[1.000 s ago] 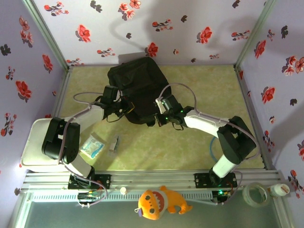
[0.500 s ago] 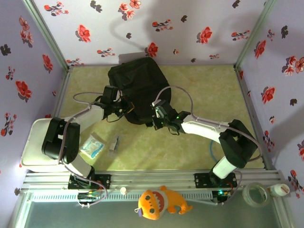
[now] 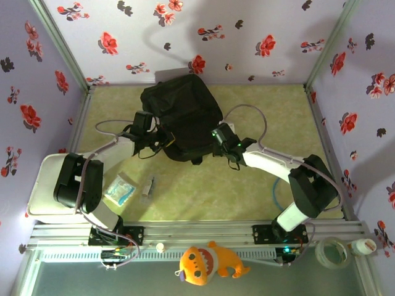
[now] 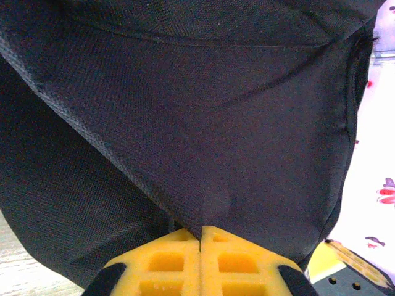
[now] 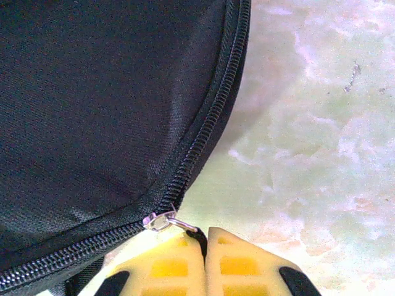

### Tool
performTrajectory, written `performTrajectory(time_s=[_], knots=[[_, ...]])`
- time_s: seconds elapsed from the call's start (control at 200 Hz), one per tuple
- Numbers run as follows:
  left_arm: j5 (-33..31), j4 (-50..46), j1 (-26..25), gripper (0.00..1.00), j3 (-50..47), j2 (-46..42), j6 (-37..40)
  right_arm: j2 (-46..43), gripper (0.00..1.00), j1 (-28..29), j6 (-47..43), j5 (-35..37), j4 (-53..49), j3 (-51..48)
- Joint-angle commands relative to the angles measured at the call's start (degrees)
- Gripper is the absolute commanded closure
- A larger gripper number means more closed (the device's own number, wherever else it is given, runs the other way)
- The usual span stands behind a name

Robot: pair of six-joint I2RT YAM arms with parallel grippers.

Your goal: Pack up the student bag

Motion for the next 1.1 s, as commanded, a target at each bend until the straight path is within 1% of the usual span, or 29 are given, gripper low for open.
performTrajectory(time_s=[0.0,0.085,0.21,0.295,0.41,0.495,0.645,0.665,0.775,0.92,0.995,1.095], knots=[[-3.58,-0.27,1.44,1.0,0.25,-1.74,2.47,0.02,1.0,-1.45,0.94,0.12,-4.95,1.02],[-3.56,-0.99,1.58,1.0,1.45,-1.18,3.55,-1.49,1.0,-0.61,-1.76,-5.89,-2.41,-0.69],[-3.76,-3.44,2.11,1.0,4.74,0.49,6.69,-3.75,1.0,3.05,-5.31,-14.33,0.77,-3.15],[-2.77,-6.49,1.19,1.0,9.48,2.51,11.07,-4.77,1.0,5.04,-4.67,-22.79,5.15,-5.58],[-2.88,-10.89,-0.94,1.0,15.52,5.71,15.29,-5.31,1.0,7.14,-2.13,-30.94,12.66,-8.49],[-2.79,-11.43,-1.37,1.0,17.95,8.32,15.93,-4.5,1.0,8.5,-0.74,-32.96,15.09,-8.2],[-4.43,-13.28,-1.33,1.0,21.99,11.77,16.84,-2.53,1.0,9.97,-0.09,-31.21,15.59,-6.32],[-5.02,-13.63,-1.34,0.97,22.46,11.8,16.87,-2.33,1.0,9.93,0.08,-30.83,15.6,-6.14],[-9.94,-15.9,-0.74,0.75,23.35,10.03,16.63,-1.11,1.0,9.98,0.42,-27.55,15.21,-4.74],[-15.78,-16.29,0.94,0.5,17.91,3.46,14.9,0.71,1.0,9.97,0.47,-24.85,13.92,-1.85],[-18.94,-16.52,1.36,0.43,13.4,-0.28,13.82,1.6,1.0,9.93,0.55,-24.31,14.14,-0.79],[-19.02,-15.64,1.4,0.34,7.08,-4.99,10.54,2.53,1.0,9.96,0.65,-24.07,14.65,0.11]])
